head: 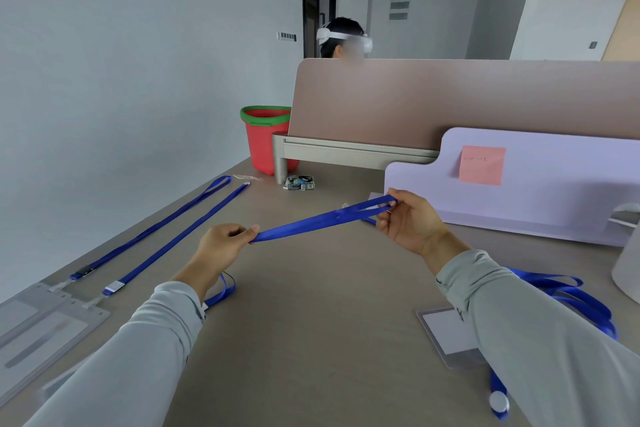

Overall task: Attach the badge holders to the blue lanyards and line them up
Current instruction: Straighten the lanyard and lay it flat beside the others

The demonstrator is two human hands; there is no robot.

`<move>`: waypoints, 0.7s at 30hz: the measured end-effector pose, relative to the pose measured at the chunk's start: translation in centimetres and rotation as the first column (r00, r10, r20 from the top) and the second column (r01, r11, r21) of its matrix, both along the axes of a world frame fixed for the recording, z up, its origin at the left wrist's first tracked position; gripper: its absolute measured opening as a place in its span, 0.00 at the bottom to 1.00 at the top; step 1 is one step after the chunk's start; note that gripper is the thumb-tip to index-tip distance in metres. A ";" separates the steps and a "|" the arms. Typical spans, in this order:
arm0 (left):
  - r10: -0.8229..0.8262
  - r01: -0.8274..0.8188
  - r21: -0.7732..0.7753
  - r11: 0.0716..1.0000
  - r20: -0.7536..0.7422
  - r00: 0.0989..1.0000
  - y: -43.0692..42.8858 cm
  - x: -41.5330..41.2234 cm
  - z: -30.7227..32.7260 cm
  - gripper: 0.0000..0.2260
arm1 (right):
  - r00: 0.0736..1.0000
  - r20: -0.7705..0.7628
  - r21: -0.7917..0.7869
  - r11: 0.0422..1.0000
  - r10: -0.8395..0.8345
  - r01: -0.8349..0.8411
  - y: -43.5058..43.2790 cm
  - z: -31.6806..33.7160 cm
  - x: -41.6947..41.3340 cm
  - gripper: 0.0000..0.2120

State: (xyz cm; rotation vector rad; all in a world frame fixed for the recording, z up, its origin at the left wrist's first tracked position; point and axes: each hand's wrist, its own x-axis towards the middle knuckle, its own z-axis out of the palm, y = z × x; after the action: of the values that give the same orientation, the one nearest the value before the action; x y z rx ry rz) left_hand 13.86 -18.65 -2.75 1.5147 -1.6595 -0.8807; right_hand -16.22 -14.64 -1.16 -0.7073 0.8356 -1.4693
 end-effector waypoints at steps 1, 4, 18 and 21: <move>-0.003 0.003 -0.003 1.000 -0.004 1.000 0.0 0.0 0.0 0.15 | 1.000 0.002 -0.004 1.000 -0.003 0.003 0.0 0.1 0.0 0.16; -0.015 0.015 -0.017 1.000 0.006 1.000 0.1 -0.1 0.0 0.15 | 0.997 -0.070 0.014 1.000 -0.024 0.025 0.0 0.2 -0.1 0.13; -0.009 0.009 -0.066 0.998 0.001 1.000 0.6 -0.4 0.5 0.19 | 0.964 -0.251 0.025 0.995 -0.083 0.093 0.2 -0.1 0.1 0.10; 0.011 -0.014 -0.064 0.998 -0.049 0.999 0.3 -0.2 0.7 0.19 | 0.877 -0.479 0.053 0.996 -0.039 0.073 0.4 0.0 -0.1 0.12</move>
State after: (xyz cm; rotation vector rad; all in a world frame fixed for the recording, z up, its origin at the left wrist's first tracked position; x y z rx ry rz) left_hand 13.62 -18.34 -2.07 1.4475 -1.6267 -0.8431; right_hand -16.31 -14.22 -1.19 -1.0229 1.2886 -1.3233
